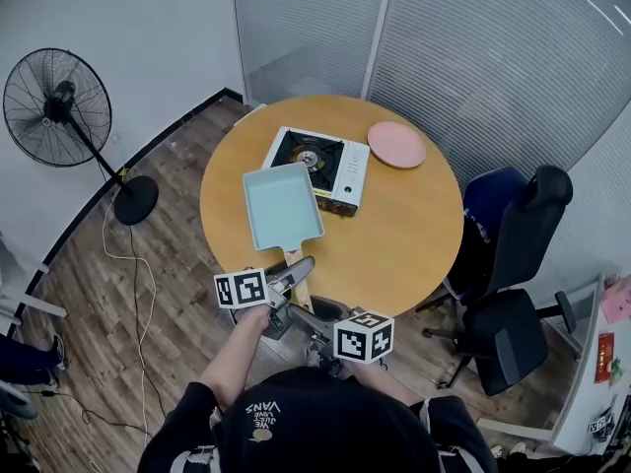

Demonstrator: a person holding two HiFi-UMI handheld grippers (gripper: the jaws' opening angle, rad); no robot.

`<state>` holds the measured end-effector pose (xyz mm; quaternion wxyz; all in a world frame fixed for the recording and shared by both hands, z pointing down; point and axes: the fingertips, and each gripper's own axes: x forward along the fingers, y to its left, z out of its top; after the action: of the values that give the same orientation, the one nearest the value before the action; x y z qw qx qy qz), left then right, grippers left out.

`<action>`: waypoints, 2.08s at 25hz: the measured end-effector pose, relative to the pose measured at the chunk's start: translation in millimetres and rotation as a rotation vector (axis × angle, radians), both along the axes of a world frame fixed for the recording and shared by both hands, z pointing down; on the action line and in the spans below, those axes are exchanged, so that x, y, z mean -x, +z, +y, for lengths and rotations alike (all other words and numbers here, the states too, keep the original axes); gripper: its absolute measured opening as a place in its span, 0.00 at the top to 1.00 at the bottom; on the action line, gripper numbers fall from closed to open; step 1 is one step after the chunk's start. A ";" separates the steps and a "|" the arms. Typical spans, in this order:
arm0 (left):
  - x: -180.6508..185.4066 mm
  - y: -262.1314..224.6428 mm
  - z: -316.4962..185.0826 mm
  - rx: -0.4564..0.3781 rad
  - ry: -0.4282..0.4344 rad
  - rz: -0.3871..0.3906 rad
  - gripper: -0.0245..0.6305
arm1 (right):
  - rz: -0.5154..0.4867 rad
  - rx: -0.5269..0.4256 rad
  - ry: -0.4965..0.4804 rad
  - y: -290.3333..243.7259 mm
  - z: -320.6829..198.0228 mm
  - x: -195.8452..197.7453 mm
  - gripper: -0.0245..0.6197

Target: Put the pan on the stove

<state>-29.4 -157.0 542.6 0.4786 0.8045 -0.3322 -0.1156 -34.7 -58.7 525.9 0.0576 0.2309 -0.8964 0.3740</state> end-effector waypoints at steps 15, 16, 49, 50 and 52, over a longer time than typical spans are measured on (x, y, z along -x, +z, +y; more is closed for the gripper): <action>-14.4 8.9 -68.0 0.027 -0.019 0.004 0.56 | 0.018 0.011 -0.028 3.8 -68.8 -16.5 0.68; -13.3 9.8 -71.8 0.029 -0.011 0.004 0.56 | 0.018 0.013 -0.021 4.4 -72.7 -14.6 0.68; 25.9 55.9 -206.3 0.085 0.422 -0.070 0.56 | 0.017 0.074 0.384 48.1 -217.9 63.6 0.68; 26.1 57.9 -208.3 0.085 0.432 -0.072 0.56 | 0.016 0.077 0.394 50.0 -220.3 64.7 0.68; 26.5 61.2 -212.0 0.086 0.453 -0.078 0.56 | 0.013 0.080 0.415 53.4 -225.1 66.8 0.68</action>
<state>-56.0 -369.1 603.8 0.5130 0.8412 -0.1660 0.0402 -101.4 -283.9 579.3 -0.0055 0.4104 -0.8137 0.4116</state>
